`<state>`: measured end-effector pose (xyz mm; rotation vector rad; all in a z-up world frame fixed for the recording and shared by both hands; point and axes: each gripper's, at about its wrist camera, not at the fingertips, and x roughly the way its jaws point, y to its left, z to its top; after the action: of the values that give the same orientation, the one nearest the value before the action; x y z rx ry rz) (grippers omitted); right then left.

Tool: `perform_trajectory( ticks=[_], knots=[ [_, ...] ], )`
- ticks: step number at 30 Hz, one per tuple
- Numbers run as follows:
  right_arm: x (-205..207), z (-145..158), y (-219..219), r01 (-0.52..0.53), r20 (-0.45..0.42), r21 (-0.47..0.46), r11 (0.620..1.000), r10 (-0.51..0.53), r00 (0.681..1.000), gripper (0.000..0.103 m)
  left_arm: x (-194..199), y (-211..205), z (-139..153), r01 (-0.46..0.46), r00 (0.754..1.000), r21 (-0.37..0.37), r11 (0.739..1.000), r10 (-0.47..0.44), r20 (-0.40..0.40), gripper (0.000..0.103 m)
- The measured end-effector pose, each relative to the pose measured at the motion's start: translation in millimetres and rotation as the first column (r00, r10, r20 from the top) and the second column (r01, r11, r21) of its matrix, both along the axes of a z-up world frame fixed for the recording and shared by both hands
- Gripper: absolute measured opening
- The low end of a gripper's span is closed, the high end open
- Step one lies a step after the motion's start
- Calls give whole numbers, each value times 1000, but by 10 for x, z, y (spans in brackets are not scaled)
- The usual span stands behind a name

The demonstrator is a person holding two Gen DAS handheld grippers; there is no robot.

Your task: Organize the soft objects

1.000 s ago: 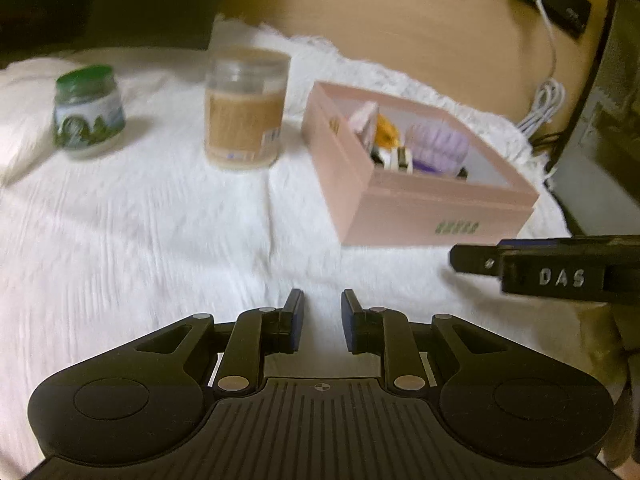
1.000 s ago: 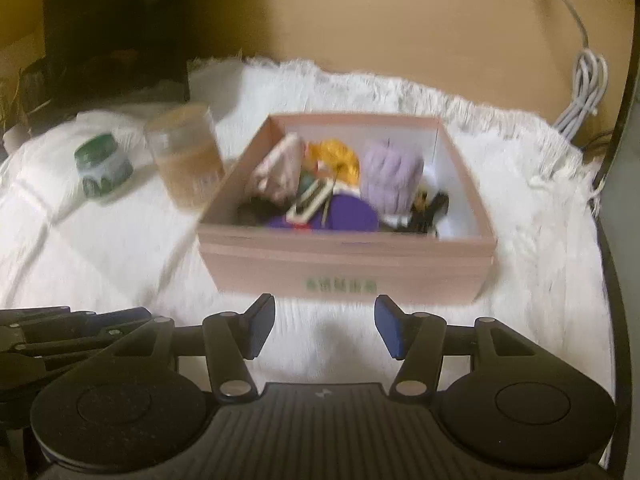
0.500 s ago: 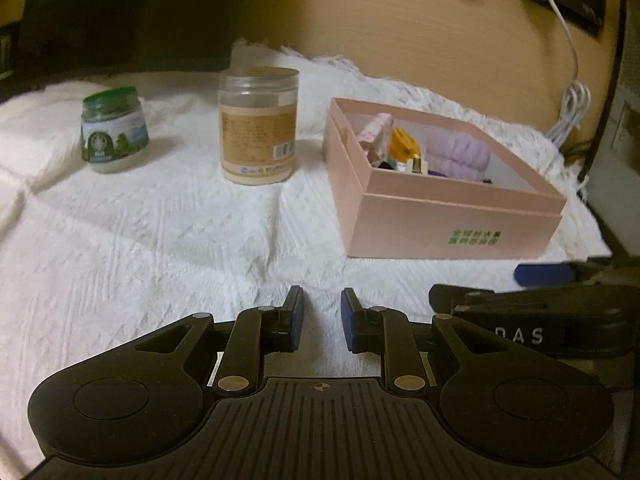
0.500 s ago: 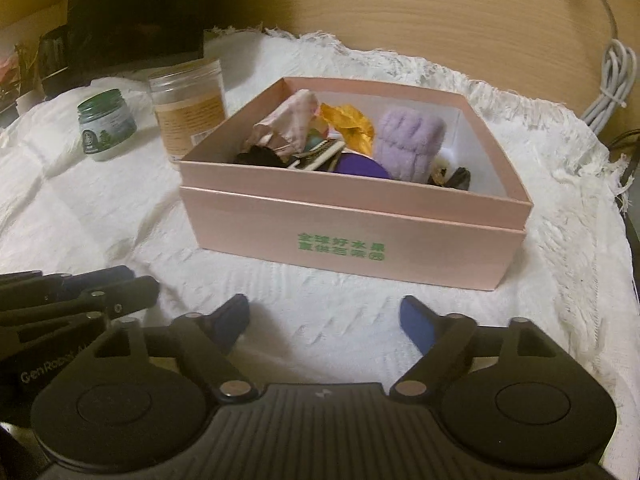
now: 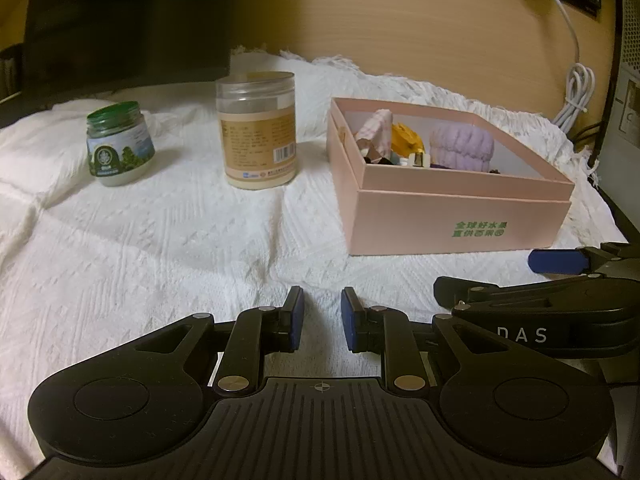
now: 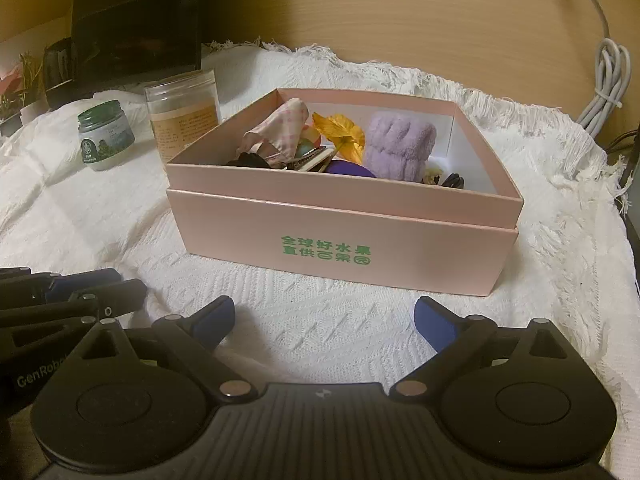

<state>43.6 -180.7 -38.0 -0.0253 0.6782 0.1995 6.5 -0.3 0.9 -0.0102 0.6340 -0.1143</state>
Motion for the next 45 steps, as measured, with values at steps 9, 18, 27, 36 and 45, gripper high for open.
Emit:
perform_trajectory(
  ticks=[9, 18, 27, 36, 45],
  knots=[
    [3, -1, -4, -1, 0, 1, 1000, 1, 1000, 97, 5, 13, -1, -1, 1000, -13, 1000, 1, -2, 23],
    [3, -4, -4, -1, 1, 1, 1000, 1, 1000, 97, 8, 6, -1, -6, 1000, -14, 1000, 6, -2, 23],
    [3, -5, -3, -1, 1, 1, 1000, 1, 1000, 97, 8, 5, 1, -6, 1000, -12, 1000, 6, -2, 23],
    [4, -5, -5, -2, 1, 1, 1000, 2, 1000, 97, 4, -4, 1, -9, 1000, -9, 1000, 9, -1, 23],
    [3, -3, -6, -2, 1, -2, 1000, 2, 1000, 97, 2, -6, 2, -9, 1000, -11, 1000, 9, -2, 23]
  ],
)
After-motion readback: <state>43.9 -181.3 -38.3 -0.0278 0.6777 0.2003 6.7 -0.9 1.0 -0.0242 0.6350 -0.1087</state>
